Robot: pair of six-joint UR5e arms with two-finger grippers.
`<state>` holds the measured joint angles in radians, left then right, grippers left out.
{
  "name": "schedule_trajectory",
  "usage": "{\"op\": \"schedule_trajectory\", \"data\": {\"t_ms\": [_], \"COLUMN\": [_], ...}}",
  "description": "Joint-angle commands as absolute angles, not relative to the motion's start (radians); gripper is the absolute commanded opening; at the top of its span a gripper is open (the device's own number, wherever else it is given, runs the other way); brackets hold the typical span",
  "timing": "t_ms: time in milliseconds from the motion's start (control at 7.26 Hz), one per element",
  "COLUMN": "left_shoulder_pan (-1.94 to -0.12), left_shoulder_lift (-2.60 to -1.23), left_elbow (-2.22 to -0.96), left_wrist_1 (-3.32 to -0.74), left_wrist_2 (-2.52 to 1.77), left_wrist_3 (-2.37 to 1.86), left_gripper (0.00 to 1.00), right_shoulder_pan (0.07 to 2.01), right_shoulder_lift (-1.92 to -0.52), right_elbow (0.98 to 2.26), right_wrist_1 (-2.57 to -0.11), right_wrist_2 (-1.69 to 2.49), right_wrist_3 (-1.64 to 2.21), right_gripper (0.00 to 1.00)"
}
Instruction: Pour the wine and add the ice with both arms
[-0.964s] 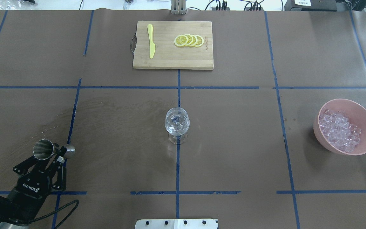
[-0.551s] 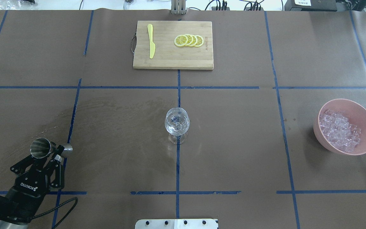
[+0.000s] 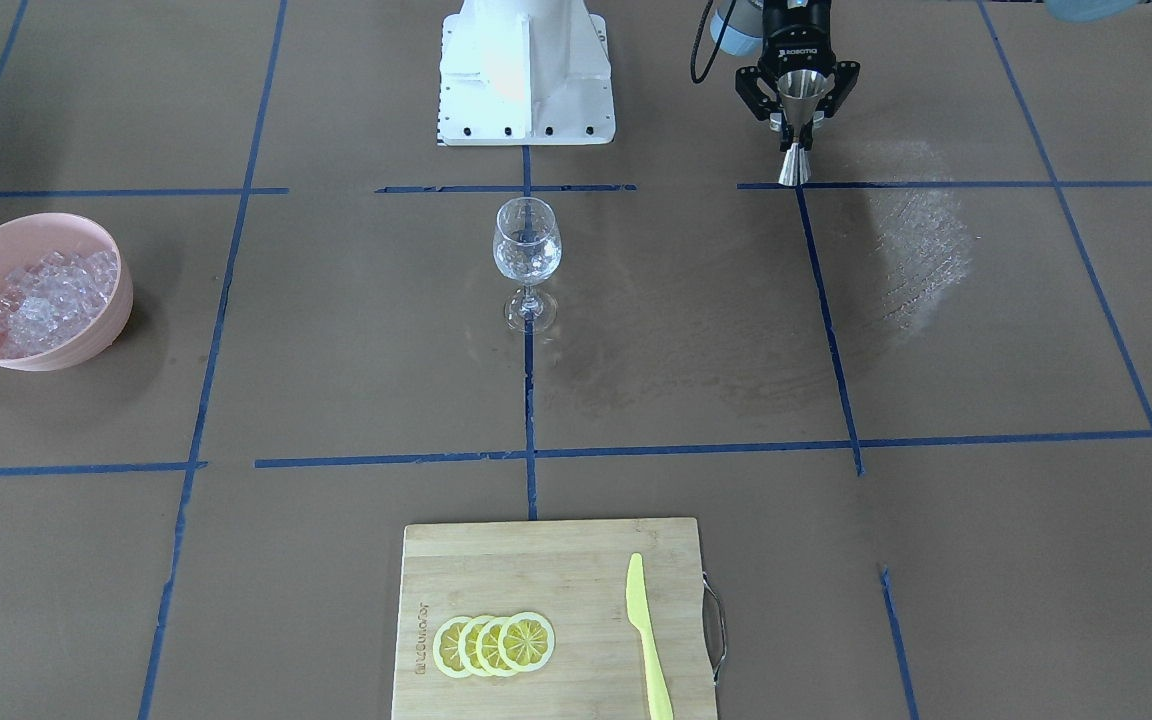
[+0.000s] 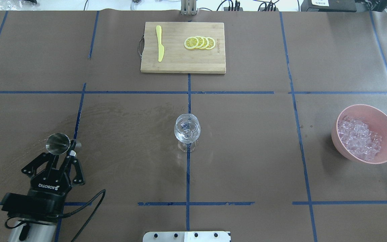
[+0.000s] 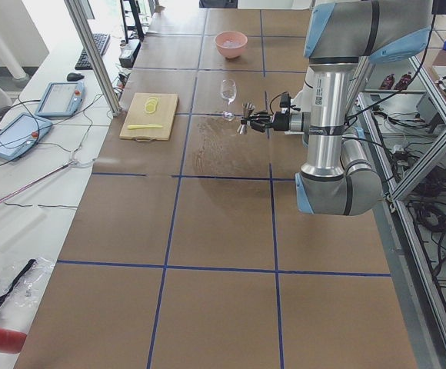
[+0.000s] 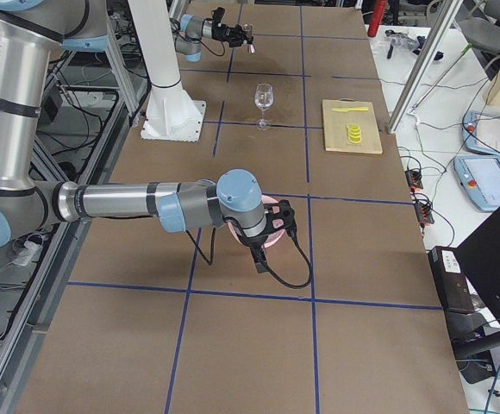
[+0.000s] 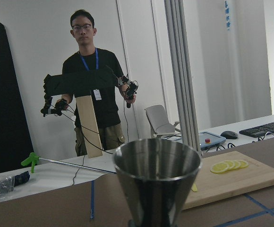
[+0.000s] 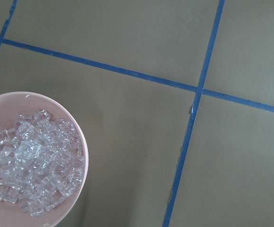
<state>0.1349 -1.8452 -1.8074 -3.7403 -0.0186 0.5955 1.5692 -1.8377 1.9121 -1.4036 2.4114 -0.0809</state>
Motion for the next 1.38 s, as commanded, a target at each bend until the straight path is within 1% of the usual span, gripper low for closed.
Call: {"op": "schedule_trajectory", "data": {"t_ms": [0, 551, 826, 1239], "left_shoulder_pan": [0.076, -0.089, -0.200, -0.424], "left_shoulder_lift": [-1.931, -1.934, -1.928, -1.914], "left_elbow": [-1.807, -1.816, -1.816, -1.816], "left_wrist_1": [-3.731, -3.699, -3.605, -3.363], "left_wrist_2": [-0.032, -0.092, -0.167, -0.416], "left_wrist_3": [0.704, 0.704, 0.704, 0.704], "left_gripper": [0.00, 0.00, 0.00, 0.00], "right_shoulder_pan": [1.569, 1.569, 1.569, 1.569], "right_shoulder_lift": [-1.838, -1.841, -1.841, -1.841], "right_elbow": [1.910, 1.910, 1.911, 1.911], "right_wrist_1": [-1.404, -1.404, -1.404, -1.404], "right_wrist_2": [2.411, 2.411, 2.411, 2.411], "right_wrist_3": [-0.081, -0.081, -0.081, -0.080], "right_gripper": [1.00, 1.00, 1.00, 1.00]}}
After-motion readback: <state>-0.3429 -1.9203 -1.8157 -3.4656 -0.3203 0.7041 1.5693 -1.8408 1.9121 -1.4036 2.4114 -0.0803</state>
